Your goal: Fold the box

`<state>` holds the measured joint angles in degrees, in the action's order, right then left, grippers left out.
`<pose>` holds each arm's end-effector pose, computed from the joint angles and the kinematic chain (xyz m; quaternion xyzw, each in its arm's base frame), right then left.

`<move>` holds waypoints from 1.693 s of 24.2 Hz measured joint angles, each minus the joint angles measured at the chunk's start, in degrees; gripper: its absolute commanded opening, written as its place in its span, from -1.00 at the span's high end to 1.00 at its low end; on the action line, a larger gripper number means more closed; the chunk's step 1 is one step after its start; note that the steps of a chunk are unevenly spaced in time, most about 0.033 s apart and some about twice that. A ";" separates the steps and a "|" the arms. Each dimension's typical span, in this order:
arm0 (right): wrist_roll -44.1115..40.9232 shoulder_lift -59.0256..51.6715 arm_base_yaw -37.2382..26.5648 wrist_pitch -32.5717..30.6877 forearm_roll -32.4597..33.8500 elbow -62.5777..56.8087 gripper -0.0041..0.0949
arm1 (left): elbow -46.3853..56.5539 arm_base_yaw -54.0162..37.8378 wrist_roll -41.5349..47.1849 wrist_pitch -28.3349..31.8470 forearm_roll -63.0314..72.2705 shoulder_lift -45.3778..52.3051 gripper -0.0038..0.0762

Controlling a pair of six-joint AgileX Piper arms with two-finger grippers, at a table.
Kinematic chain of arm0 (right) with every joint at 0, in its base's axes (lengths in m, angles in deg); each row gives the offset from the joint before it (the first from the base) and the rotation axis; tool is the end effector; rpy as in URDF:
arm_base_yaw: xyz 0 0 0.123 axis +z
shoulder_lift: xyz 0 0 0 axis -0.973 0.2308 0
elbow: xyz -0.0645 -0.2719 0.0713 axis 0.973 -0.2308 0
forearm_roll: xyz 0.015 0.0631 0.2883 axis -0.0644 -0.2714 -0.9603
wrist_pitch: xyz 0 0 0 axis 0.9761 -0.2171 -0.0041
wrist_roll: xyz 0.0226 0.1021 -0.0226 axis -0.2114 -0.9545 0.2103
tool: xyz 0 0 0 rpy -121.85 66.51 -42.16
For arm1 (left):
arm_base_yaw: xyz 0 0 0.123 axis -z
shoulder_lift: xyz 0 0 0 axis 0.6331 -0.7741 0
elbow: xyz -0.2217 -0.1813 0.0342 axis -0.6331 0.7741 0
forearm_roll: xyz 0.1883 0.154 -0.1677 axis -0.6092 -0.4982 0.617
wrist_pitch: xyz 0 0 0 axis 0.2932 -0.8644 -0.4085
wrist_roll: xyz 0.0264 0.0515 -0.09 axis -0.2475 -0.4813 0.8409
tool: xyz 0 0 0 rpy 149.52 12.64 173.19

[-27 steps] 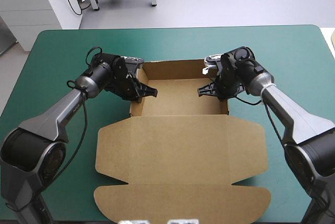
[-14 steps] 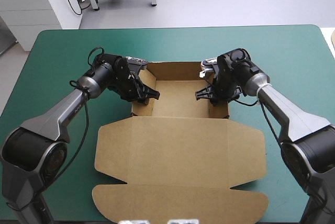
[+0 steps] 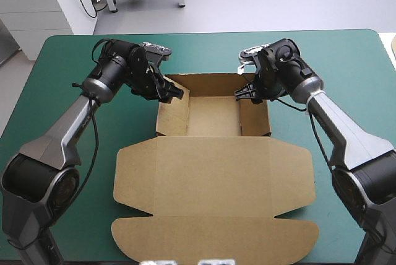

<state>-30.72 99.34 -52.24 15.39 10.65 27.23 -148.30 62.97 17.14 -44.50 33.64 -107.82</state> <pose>0.4154 0.1697 0.3157 -0.1341 0.9703 -0.0263 0.1996 0.4162 -0.1871 0.3173 0.1978 0.9590 -0.0614 0.1934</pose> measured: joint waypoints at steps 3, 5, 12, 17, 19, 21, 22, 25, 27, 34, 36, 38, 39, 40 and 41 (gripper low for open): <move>1.21 0.00 0.00 -0.27 0.49 1.82 -0.02 | -4.38 0.00 0.00 -1.67 -3.39 0.00 -0.11; 1.53 0.00 0.00 -0.33 0.49 3.15 -0.03 | -7.50 0.00 0.00 -2.00 -4.80 0.13 0.04; 0.81 0.00 -0.05 -0.57 1.10 4.94 -0.02 | -13.16 0.00 -2.03 -2.46 -9.97 10.34 0.92; 0.23 0.11 -3.41 -0.68 -5.99 4.27 -0.02 | -7.20 0.00 -2.92 -2.46 -11.60 22.00 0.92; 0.10 0.47 -4.53 -0.68 -7.39 2.42 -0.02 | -0.25 0.00 -3.17 -2.46 -11.57 27.24 0.92; 0.05 1.51 -4.85 -0.68 -7.71 0.77 -0.02 | 8.12 0.00 -3.17 -2.34 -11.43 32.50 0.92; 0.05 2.16 -4.85 -0.68 -8.17 0.49 -0.02 | 12.15 0.00 -3.22 -1.53 -11.01 35.35 0.92; 1.11 3.30 -4.85 -0.50 -11.02 0.05 -0.02 | 24.18 0.00 -3.80 2.31 -8.00 42.18 0.92; 2.42 3.73 -4.85 -0.47 -12.41 0.06 -0.02 | 31.46 0.00 -6.34 4.72 -4.37 46.53 0.92; 3.67 5.97 -4.85 -0.28 -13.63 0.06 0.31 | 54.70 0.00 -15.74 11.28 5.49 60.19 0.92; 3.67 6.65 -4.85 -0.16 -13.97 0.06 0.44 | 60.90 0.00 -16.80 12.34 6.52 63.15 0.92; 3.67 7.31 -4.96 -0.03 -14.32 0.06 0.67 | 68.56 0.00 -17.27 13.92 7.29 67.30 0.92; 3.67 7.37 -4.96 0.00 -14.45 0.06 0.84 | 70.85 0.00 -17.52 14.43 7.44 68.74 0.92; 3.67 7.48 -5.13 0.15 -14.50 0.06 0.93 | 74.50 0.00 -17.74 15.20 7.79 71.60 0.92; 3.67 7.53 -5.14 0.19 -14.43 0.06 0.96 | 75.60 0.00 -17.81 15.39 7.81 72.97 0.92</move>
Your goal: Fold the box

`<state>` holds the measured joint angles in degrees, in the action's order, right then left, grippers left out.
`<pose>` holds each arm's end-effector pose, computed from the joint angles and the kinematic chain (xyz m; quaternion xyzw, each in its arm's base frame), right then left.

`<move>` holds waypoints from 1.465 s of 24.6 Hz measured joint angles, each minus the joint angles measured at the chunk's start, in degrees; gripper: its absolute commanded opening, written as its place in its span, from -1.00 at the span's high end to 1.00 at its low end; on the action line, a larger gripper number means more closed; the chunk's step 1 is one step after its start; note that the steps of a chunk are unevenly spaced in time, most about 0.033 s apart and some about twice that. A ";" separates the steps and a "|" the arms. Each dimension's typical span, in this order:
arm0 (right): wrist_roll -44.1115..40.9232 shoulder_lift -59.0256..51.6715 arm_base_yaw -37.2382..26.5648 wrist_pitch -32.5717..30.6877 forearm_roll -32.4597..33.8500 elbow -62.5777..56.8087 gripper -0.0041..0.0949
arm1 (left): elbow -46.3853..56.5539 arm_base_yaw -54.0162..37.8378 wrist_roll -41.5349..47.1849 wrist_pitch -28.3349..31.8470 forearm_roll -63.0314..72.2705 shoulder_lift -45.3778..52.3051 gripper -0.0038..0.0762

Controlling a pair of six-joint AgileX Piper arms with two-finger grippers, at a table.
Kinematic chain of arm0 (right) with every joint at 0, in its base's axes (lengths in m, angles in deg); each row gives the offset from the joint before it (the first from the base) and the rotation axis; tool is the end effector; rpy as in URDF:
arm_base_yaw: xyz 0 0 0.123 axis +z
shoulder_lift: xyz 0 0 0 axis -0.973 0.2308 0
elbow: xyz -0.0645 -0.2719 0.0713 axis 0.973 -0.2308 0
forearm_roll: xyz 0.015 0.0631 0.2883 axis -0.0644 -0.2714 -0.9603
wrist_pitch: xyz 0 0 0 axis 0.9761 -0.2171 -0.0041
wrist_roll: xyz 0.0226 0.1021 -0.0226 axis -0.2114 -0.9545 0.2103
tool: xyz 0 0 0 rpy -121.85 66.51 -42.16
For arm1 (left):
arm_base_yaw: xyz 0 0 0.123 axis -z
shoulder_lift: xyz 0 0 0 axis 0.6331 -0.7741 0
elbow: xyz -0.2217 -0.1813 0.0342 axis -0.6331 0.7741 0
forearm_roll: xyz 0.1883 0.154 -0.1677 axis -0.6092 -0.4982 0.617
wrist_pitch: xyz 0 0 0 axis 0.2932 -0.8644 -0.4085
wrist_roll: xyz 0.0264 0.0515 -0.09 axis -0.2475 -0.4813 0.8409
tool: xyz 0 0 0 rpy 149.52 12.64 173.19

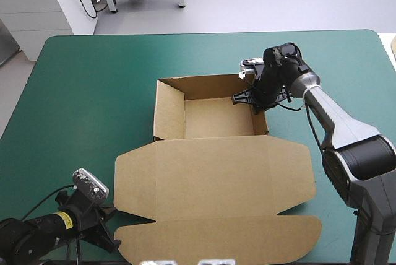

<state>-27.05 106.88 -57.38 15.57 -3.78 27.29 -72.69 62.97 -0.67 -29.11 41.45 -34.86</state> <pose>0.4411 0.1629 0.2544 -0.1011 0.9868 0.0652 0.1085 0.1243 -0.0712 0.2463 0.3096 0.8956 -0.0999 0.3034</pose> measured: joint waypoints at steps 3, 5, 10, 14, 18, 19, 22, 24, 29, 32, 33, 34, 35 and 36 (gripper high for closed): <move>-0.05 0.00 0.00 0.19 -0.12 0.00 0.96 | 1.55 0.00 -0.06 0.74 0.16 3.39 0.92; -0.11 0.00 0.00 0.59 -0.46 0.00 0.96 | 1.66 0.00 -0.06 1.27 0.16 5.27 0.92; -0.70 -0.58 -1.67 0.10 1.47 0.00 0.96 | 1.66 0.00 -0.06 1.22 0.11 8.32 0.92; 0.28 -5.09 -12.56 -0.24 4.62 0.00 0.96 | 1.66 0.00 -0.06 1.22 0.11 8.38 0.92; 2.58 -8.80 -23.27 -0.24 6.38 -0.26 0.96 | 1.66 0.00 -0.11 1.22 0.11 8.38 0.92; 3.50 -9.65 -26.23 -0.24 6.61 -0.48 0.96 | 1.66 0.00 -0.11 1.22 0.11 8.38 0.92; 6.22 -11.36 -37.77 -0.46 6.95 -1.66 0.96 | 1.66 0.00 -0.11 1.22 0.11 8.38 0.92; 7.11 -11.42 -46.19 -0.54 7.15 -2.21 0.91 | 1.66 0.00 -0.11 1.22 0.11 8.38 0.92; 7.00 -11.42 -54.75 -0.66 6.75 -2.27 0.44 | 1.66 0.00 -0.11 1.22 0.11 8.38 0.92; 6.94 -11.42 -55.09 -0.73 5.61 -2.27 0.13 | 1.66 0.00 -0.11 1.22 0.11 8.38 0.92; 6.94 -11.42 -55.09 -0.80 4.62 -2.27 0.09 | 1.66 0.00 -0.11 1.22 0.11 8.38 0.92; 6.94 -11.42 -55.09 -0.80 4.28 -2.27 0.07 | 1.66 0.00 -0.11 1.22 0.11 8.38 0.92; 7.25 -11.42 -55.09 -0.80 3.88 -2.27 0.07 | 1.66 0.00 -0.11 1.22 0.11 8.38 0.92; 7.75 -11.47 -55.04 -0.80 3.63 -2.27 0.07 | 1.66 0.00 -0.11 1.22 0.11 8.38 0.92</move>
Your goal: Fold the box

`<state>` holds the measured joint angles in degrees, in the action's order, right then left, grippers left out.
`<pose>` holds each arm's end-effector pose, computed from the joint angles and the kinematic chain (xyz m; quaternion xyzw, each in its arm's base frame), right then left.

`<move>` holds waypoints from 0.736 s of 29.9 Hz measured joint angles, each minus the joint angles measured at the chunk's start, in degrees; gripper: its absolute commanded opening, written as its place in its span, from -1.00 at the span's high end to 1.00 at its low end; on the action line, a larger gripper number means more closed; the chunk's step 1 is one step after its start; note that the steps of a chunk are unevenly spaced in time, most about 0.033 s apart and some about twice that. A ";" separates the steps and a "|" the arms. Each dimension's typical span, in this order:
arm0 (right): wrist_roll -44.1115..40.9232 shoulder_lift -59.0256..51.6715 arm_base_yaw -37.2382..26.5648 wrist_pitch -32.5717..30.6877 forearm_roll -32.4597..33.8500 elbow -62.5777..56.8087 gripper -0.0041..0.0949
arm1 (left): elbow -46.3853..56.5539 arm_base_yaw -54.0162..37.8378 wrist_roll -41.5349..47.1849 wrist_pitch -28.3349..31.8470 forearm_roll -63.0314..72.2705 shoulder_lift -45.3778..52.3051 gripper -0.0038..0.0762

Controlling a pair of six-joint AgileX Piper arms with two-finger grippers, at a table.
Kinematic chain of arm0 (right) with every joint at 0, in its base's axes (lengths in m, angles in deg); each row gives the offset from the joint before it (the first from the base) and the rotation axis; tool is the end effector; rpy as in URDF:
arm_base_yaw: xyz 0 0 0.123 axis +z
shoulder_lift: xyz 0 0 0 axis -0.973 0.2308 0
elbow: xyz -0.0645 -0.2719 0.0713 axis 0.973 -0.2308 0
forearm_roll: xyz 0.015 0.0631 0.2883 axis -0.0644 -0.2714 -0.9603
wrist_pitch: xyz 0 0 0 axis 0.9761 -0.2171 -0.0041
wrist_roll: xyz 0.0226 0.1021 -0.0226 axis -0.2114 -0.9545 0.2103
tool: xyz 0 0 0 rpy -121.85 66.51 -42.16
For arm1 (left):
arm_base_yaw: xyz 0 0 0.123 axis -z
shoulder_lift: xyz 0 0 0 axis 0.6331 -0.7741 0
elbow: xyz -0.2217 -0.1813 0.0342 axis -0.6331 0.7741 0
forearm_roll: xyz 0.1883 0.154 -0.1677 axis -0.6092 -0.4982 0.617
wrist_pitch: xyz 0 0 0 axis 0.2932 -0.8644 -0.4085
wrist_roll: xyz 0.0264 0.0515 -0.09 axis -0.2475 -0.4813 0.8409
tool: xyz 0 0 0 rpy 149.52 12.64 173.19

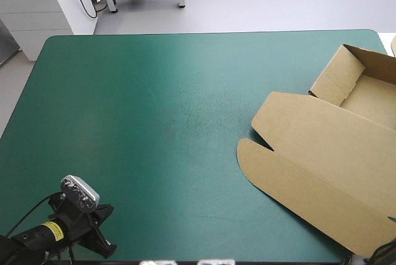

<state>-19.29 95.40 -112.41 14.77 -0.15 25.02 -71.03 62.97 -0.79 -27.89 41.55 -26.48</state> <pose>0.3508 -0.2504 0.3312 0.2924 0.9366 -0.0530 0.1857 0.1075 -0.0637 0.2568 0.3057 0.8718 -0.1050 0.3681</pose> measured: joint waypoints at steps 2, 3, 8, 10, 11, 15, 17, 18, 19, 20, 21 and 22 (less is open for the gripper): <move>0.58 -0.12 0.00 -0.07 -0.07 0.00 0.07 | 0.00 0.00 0.00 0.00 0.00 0.00 0.92; 0.83 -0.36 0.00 -0.07 -0.07 0.00 0.07 | 0.00 0.00 0.00 0.00 0.00 0.00 0.92; 1.75 -3.06 0.00 -0.07 0.20 0.00 0.08 | 0.00 0.00 0.00 0.00 0.00 0.00 0.92; 2.49 -4.70 0.00 -0.07 0.09 0.00 0.13 | 0.00 0.00 0.00 0.00 0.00 0.00 0.92; 2.73 -5.70 0.00 -0.07 -0.27 0.00 0.20 | 0.00 0.00 0.00 0.00 0.00 0.00 0.92; 3.29 -10.65 0.00 -0.14 -5.12 0.00 0.72 | 0.00 0.00 0.00 0.00 0.00 0.00 0.92; 4.33 -13.63 0.00 -0.28 -8.95 0.00 0.95 | 0.00 0.00 0.00 0.00 0.00 0.00 0.92; 5.08 -15.56 0.00 -0.28 -11.49 -0.27 0.92 | 0.00 0.00 0.00 0.00 0.00 0.00 0.92; 5.97 -17.77 0.00 -0.28 -14.02 -0.89 0.91 | 0.00 0.00 0.00 0.00 0.00 0.00 0.92; 6.67 -19.67 0.00 -0.28 -16.22 -1.80 0.92 | 0.00 0.00 0.00 0.00 0.00 0.00 0.92; 7.33 -22.10 0.00 -0.35 -18.09 -2.88 0.92 | 0.00 0.00 0.00 0.00 0.00 0.00 0.92; 7.79 -24.59 0.13 -0.41 -19.42 -4.06 0.92 | 0.00 0.00 0.00 0.00 0.05 0.00 0.92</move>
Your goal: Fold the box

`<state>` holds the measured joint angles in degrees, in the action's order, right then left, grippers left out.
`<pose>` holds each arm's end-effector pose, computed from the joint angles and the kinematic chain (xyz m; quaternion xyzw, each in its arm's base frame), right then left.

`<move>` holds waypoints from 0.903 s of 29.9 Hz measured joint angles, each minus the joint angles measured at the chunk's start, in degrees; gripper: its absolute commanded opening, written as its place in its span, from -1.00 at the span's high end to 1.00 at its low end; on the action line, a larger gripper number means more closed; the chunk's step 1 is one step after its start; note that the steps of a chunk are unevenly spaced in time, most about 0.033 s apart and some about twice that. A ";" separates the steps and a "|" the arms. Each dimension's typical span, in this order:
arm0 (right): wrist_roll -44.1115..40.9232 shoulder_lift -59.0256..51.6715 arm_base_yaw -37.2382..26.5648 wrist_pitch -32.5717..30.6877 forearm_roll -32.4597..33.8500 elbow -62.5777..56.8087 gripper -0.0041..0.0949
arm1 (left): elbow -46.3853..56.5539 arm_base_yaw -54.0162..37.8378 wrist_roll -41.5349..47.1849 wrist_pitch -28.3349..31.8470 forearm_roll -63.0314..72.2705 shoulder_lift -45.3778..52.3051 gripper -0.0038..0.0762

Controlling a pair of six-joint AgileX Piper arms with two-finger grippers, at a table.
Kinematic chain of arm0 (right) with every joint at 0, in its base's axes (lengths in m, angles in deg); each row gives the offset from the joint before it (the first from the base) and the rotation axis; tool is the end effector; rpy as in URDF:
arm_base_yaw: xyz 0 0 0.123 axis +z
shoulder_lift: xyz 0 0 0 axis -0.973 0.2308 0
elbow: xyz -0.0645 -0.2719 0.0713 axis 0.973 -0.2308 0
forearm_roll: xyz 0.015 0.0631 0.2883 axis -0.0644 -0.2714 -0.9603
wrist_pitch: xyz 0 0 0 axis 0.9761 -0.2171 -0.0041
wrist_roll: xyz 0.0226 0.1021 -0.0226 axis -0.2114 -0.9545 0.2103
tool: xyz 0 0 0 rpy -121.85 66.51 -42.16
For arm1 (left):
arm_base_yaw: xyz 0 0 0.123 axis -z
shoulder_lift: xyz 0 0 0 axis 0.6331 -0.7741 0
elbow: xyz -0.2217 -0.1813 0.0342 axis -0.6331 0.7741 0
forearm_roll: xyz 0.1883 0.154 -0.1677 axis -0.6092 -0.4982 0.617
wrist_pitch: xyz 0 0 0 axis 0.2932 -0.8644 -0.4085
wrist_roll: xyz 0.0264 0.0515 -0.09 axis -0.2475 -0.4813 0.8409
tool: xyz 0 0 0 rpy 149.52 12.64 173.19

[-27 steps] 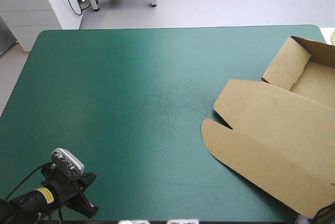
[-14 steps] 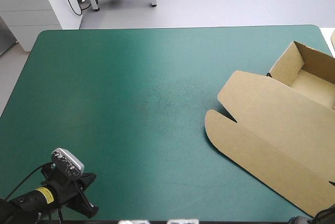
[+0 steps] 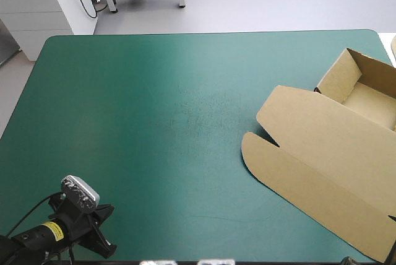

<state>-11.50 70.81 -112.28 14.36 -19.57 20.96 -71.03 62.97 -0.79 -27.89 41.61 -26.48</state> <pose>0.2702 -0.1501 0.4734 0.2029 0.8950 0.0287 0.3962 0.1074 -0.0638 0.2568 0.3055 0.8718 -0.1055 0.3681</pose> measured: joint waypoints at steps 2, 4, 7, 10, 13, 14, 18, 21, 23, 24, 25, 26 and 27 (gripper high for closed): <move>0.34 -4.44 0.68 0.00 -0.42 -2.32 0.92 | 0.00 0.00 0.00 0.00 0.00 0.00 0.92; 0.59 -9.23 2.50 0.00 0.67 -4.95 0.92 | 0.00 0.00 0.00 0.00 0.00 0.00 0.92; 0.70 -15.56 7.10 0.00 3.92 -9.85 0.92 | 0.00 0.00 0.00 0.00 0.00 0.00 0.92; 0.81 -21.85 12.24 -0.05 6.36 -16.26 0.92 | 0.00 0.00 0.00 0.00 0.00 0.00 0.92; 0.86 -28.98 16.76 -0.05 7.36 -22.99 0.92 | 0.00 0.00 0.00 0.00 0.00 0.00 0.92; 1.00 -31.38 17.95 -0.05 7.41 -25.50 0.92 | 0.00 0.00 0.00 0.00 0.00 0.00 0.92; 2.46 -39.89 21.10 -0.05 7.61 -35.02 0.92 | 0.00 0.00 0.00 0.00 0.00 0.00 0.92; 4.37 -45.43 21.76 -0.05 7.72 -41.97 0.92 | 0.00 0.00 0.00 0.00 0.00 0.00 0.92; 4.96 -49.02 21.76 0.08 7.72 -45.71 0.92 | 0.00 0.00 0.00 0.00 0.00 0.00 0.92; 5.16 -50.65 21.83 0.35 7.60 -47.65 0.92 | 0.00 0.00 0.00 0.00 0.00 0.00 0.92; 5.43 -52.14 22.13 0.42 7.48 -49.53 0.92 | 0.00 0.00 0.00 0.00 0.00 0.00 0.92; 5.81 -53.46 22.39 0.48 7.26 -51.28 0.92 | 0.00 0.00 0.00 0.00 0.00 0.00 0.92; 6.24 -54.41 22.70 0.60 7.20 -52.61 0.92 | 0.00 0.00 0.00 0.00 0.00 0.00 0.92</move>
<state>-5.26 16.41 -89.58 14.96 -12.38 -31.65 -71.03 62.97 -0.79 -27.89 41.61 -26.48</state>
